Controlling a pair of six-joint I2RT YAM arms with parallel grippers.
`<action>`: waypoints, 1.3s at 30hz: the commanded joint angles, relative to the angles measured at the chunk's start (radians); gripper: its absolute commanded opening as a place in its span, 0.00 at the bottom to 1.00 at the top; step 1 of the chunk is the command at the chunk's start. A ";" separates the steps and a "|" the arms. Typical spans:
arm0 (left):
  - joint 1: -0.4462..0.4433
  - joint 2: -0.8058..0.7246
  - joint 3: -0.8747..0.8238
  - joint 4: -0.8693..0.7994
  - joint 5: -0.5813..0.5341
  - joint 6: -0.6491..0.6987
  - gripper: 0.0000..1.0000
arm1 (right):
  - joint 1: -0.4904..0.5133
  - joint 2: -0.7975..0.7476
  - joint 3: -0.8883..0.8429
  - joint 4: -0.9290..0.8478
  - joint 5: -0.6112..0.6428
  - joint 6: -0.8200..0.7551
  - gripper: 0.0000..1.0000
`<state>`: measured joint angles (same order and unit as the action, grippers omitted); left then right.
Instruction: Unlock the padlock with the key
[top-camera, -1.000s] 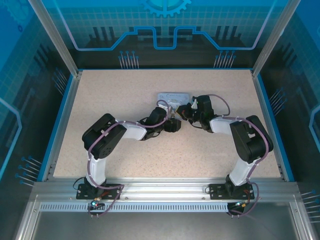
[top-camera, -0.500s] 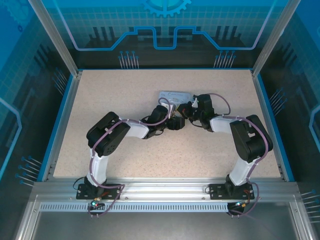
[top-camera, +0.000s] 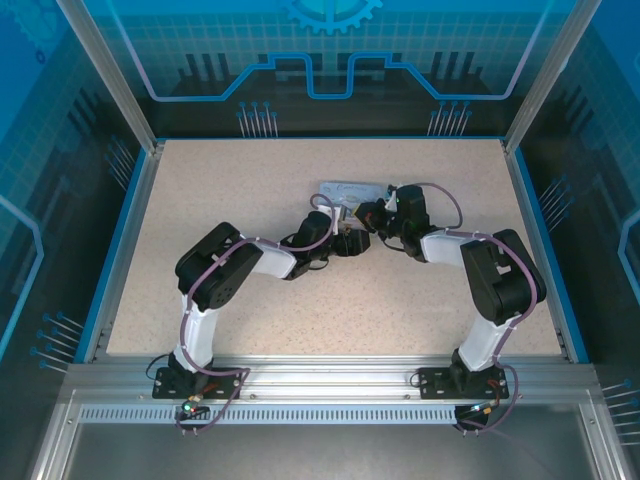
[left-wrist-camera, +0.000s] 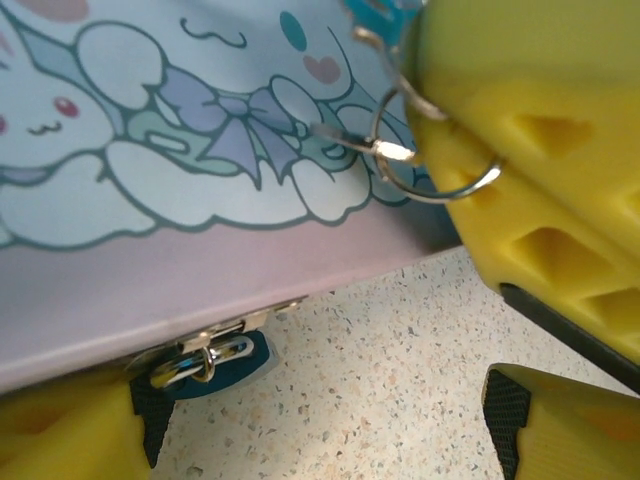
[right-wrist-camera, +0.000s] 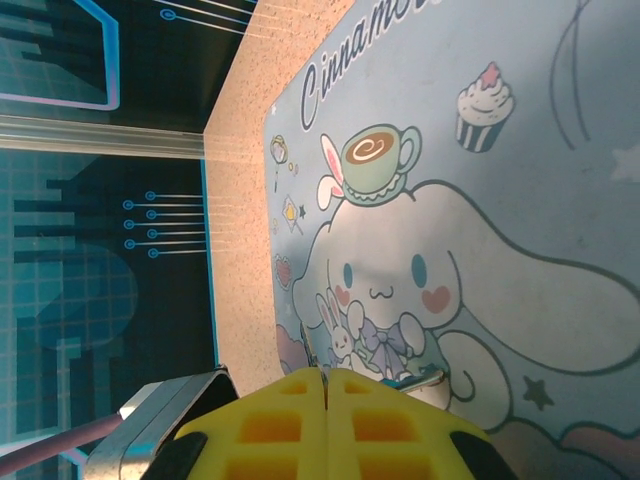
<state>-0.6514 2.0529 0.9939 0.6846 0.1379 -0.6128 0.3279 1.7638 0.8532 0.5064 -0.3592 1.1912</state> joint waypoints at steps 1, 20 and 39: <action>0.005 0.000 -0.005 0.113 0.025 -0.074 0.82 | -0.017 0.013 0.005 -0.107 0.005 0.007 0.00; 0.006 0.009 0.004 0.035 0.011 -0.031 0.82 | -0.094 0.090 0.154 -0.222 0.025 -0.048 0.00; 0.003 0.054 0.111 -0.118 -0.021 0.150 0.82 | -0.100 0.134 0.113 -0.223 0.025 -0.053 0.00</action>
<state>-0.6514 2.0724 1.0725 0.5514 0.1062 -0.4946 0.2409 1.8484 1.0004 0.3450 -0.3481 1.1511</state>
